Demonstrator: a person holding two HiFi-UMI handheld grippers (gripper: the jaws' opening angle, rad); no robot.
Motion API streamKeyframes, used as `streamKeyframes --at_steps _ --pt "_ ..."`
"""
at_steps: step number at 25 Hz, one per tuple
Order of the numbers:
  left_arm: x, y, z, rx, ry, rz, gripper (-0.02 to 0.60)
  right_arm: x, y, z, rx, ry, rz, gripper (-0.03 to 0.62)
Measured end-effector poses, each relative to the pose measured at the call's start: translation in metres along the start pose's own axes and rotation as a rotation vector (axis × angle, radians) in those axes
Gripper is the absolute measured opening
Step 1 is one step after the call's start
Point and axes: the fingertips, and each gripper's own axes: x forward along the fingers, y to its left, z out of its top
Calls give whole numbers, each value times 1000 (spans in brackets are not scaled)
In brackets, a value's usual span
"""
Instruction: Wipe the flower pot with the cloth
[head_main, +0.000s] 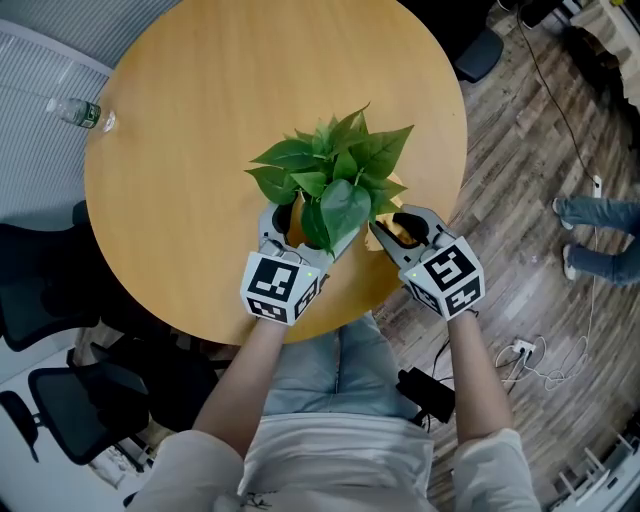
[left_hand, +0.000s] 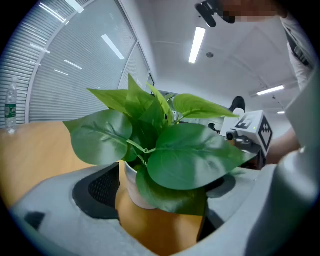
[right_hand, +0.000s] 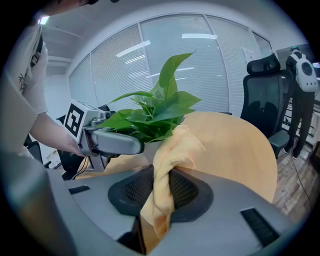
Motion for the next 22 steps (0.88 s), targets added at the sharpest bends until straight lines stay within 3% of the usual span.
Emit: streamKeyframes --at_steps 15,19,22 --pt "-72 -19 18 8 70 -48 475 -68 7 30 24 0 -76 86" --pt "-89 -32 41 22 60 -70 431 -91 18 46 26 -15 -92 86" --pt "-102 -37 60 16 48 -64 339 -109 28 62 44 -36 -106 86"
